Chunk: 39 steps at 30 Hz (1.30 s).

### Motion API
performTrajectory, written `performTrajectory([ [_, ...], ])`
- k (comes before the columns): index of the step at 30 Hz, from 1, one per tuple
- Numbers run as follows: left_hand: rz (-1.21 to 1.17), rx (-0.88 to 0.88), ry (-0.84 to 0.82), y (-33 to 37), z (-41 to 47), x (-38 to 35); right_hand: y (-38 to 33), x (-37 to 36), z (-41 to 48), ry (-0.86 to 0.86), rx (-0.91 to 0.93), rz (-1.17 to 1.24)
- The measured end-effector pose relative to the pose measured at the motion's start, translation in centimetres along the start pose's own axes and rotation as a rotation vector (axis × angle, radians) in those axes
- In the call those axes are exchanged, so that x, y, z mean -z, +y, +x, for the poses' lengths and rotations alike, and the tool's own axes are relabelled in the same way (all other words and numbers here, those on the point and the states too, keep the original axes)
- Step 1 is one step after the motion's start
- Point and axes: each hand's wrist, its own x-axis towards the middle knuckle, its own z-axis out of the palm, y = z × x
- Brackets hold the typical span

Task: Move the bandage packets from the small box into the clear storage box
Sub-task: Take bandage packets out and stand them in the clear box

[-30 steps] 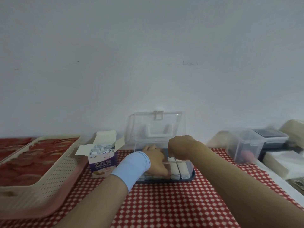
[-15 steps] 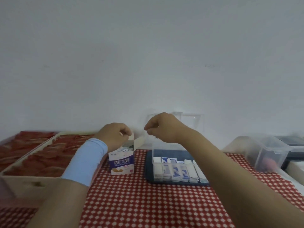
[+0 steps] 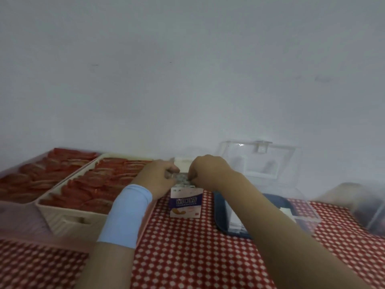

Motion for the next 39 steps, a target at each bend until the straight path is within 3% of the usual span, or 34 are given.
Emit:
performTrajectory([
  [5,-0.016,-0.032,0.020,0.3,0.1,-0.3,-0.2,-1.1,0.6,0.040,-0.003,-0.052],
  [11,-0.070,-0.057,0.014,0.4,0.4,-0.5,1.0,-1.4,-0.1,0.209,-0.069,0.291],
  [15,-0.129,-0.059,0.103,0.0,0.8,-1.1,1.2,-2.2,-0.3,0.286,-0.049,0.515],
  [19,-0.183,-0.064,0.138,-0.1,1.0,-1.4,1.4,-3.0,-0.1,0.272,-0.057,0.644],
  [26,-0.376,-0.008,0.193,-0.2,1.2,-0.8,2.2,-1.7,-0.4,0.571,-0.132,0.763],
  [29,-0.531,-0.032,0.228,0.6,0.8,0.2,2.0,-1.1,-0.7,0.595,-0.067,0.906],
  [33,-0.740,-0.006,0.128,1.4,0.3,1.4,0.8,-0.7,-1.0,0.484,0.082,1.130],
  [37,-1.175,0.125,-0.176,1.8,-0.7,1.9,0.0,-0.5,-1.1,0.426,0.123,1.275],
  [39,-1.278,0.117,-0.292,1.7,-1.0,2.0,-0.4,-0.5,-1.2,0.409,0.139,1.321],
])
